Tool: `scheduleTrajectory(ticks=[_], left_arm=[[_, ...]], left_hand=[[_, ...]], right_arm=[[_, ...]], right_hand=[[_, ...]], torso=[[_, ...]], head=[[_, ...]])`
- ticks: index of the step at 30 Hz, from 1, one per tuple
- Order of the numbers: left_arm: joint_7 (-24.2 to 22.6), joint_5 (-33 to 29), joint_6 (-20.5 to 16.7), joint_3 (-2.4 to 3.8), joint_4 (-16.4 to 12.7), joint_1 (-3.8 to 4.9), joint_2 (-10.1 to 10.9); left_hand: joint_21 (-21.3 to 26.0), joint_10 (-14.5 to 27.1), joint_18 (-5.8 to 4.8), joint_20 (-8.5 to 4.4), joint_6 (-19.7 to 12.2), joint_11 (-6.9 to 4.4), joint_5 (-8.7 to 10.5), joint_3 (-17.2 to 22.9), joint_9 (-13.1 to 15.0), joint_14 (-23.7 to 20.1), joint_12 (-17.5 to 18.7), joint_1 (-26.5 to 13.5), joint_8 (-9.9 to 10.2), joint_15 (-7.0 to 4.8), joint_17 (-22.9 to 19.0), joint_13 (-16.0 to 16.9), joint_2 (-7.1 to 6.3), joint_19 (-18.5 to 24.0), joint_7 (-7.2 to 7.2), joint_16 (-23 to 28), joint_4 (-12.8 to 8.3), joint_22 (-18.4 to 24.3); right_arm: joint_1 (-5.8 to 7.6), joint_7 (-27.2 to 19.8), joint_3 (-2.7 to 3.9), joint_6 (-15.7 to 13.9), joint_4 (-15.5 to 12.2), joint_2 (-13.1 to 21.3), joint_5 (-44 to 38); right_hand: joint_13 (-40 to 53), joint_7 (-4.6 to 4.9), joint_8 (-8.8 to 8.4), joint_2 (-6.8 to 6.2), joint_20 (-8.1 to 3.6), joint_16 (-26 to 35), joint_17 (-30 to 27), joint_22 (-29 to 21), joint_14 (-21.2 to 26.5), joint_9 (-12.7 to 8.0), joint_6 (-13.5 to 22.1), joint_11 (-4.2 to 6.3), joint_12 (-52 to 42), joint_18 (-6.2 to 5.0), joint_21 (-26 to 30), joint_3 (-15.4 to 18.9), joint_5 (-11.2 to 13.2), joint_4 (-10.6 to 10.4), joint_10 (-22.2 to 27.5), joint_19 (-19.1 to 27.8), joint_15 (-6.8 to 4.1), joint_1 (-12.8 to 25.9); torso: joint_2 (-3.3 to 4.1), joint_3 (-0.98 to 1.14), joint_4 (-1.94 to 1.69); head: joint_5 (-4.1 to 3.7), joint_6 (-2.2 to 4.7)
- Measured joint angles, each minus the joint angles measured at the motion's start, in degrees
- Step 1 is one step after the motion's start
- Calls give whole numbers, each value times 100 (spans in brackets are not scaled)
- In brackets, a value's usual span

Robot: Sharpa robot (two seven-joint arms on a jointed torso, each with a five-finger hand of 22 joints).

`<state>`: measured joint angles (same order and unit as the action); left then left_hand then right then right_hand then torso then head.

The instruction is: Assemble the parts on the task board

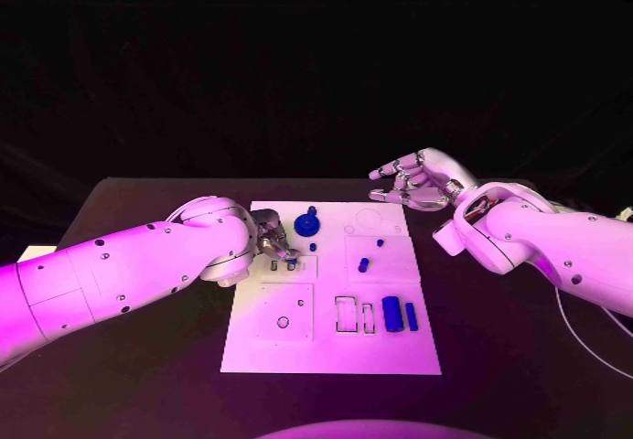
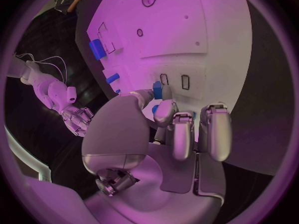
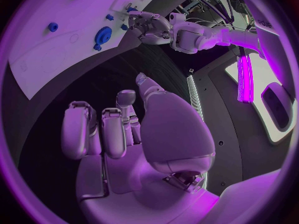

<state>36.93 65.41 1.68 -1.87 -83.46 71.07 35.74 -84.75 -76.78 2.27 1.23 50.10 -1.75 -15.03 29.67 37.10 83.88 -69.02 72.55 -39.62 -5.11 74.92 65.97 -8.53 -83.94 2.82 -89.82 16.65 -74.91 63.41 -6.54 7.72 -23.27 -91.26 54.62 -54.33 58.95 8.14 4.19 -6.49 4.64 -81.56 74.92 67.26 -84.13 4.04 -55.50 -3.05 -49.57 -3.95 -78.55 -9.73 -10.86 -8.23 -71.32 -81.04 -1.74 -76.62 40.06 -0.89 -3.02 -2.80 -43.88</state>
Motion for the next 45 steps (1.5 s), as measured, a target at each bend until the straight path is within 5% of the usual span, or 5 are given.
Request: scheduleTrajectory(ticks=[45], left_arm=[[8, 628, 530, -3, 1, -67, -36]], left_hand=[[0, 1, 1, 0, -7, 1, 116, 129, 35, 0, 0, -110, -4, 0, -2, -11, -19, 0, -17, 0, -128, 0]], right_arm=[[-8, -5, 0, 76, 8, -26, 2]], right_hand=[[1, 0, 0, 0, 0, 0, -2, -5, 0, 3, 0, 0, 0, 0, 0, 16, 0, -16, 0, 0, 0, 0]], torso=[[0, -1, 0]], head=[[-26, -93]])
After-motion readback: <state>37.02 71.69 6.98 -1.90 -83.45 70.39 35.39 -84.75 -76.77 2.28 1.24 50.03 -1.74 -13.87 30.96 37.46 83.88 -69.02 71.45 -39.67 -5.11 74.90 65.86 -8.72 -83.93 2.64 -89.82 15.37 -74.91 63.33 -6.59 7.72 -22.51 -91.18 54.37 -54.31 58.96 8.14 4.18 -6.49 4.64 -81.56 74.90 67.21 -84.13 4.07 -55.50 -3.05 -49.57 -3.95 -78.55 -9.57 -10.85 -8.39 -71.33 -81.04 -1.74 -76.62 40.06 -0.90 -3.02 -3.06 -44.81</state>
